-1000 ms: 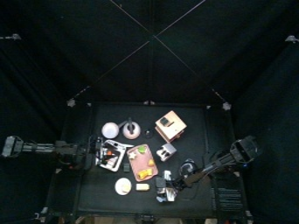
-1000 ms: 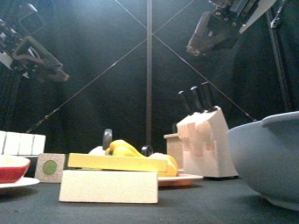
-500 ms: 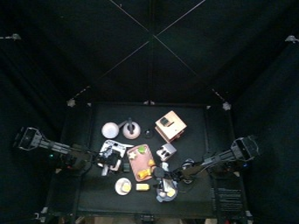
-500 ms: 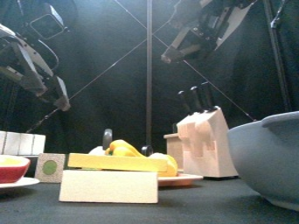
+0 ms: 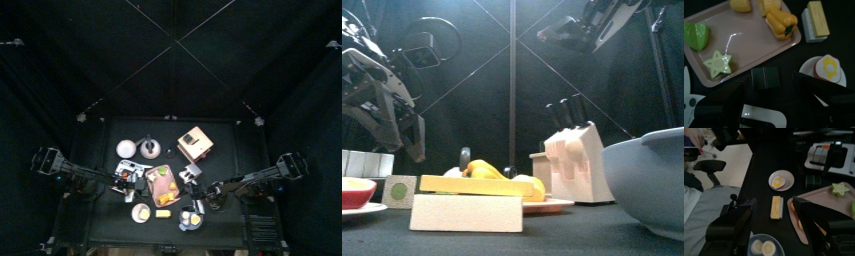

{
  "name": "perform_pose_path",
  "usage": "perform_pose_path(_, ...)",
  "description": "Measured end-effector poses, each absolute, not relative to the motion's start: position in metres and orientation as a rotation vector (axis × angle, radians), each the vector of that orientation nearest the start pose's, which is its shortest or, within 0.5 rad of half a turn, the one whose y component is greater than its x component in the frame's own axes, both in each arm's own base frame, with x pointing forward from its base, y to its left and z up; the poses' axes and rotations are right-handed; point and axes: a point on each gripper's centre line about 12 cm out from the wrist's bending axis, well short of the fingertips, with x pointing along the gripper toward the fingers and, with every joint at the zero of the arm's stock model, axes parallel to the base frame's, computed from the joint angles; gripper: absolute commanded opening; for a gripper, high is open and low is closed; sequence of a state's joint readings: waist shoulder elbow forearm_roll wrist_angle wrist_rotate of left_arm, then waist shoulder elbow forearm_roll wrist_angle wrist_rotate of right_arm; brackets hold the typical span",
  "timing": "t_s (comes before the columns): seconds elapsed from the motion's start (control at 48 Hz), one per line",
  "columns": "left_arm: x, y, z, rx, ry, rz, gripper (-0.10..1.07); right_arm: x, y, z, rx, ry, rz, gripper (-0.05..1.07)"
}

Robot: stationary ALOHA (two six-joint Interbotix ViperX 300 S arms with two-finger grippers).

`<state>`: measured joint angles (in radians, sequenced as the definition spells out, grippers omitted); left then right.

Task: Grab green sushi half from left of plate

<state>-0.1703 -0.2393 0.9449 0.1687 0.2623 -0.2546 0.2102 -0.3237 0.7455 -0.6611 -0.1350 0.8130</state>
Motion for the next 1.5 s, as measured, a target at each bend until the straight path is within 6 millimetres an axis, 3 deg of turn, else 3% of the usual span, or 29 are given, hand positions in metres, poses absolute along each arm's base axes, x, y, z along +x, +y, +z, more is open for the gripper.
perform_pose_path(0.25,0.293,-0.044,0.137,0.023,1.030,-0.053,1.00,0.308,0.078,0.279,0.129,0.259,0.316,0.92)
perform_pose_path(0.604,0.304,-0.046,0.110,0.013,1.114,-0.041,0.99,0.267,0.079,0.281,0.156,0.153,0.406,0.92)
perform_pose_path(0.833,0.304,-0.049,0.109,0.012,1.121,-0.045,0.91,0.265,0.077,0.277,0.158,0.156,0.404,0.92)
perform_pose_path(1.146,0.301,-0.052,0.108,0.012,1.159,-0.044,0.64,0.268,0.071,0.273,0.172,0.166,0.376,0.92)
perform_pose_path(1.5,0.298,-0.052,0.137,0.004,1.114,-0.043,0.63,0.269,0.070,0.273,0.182,0.167,0.371,0.92)
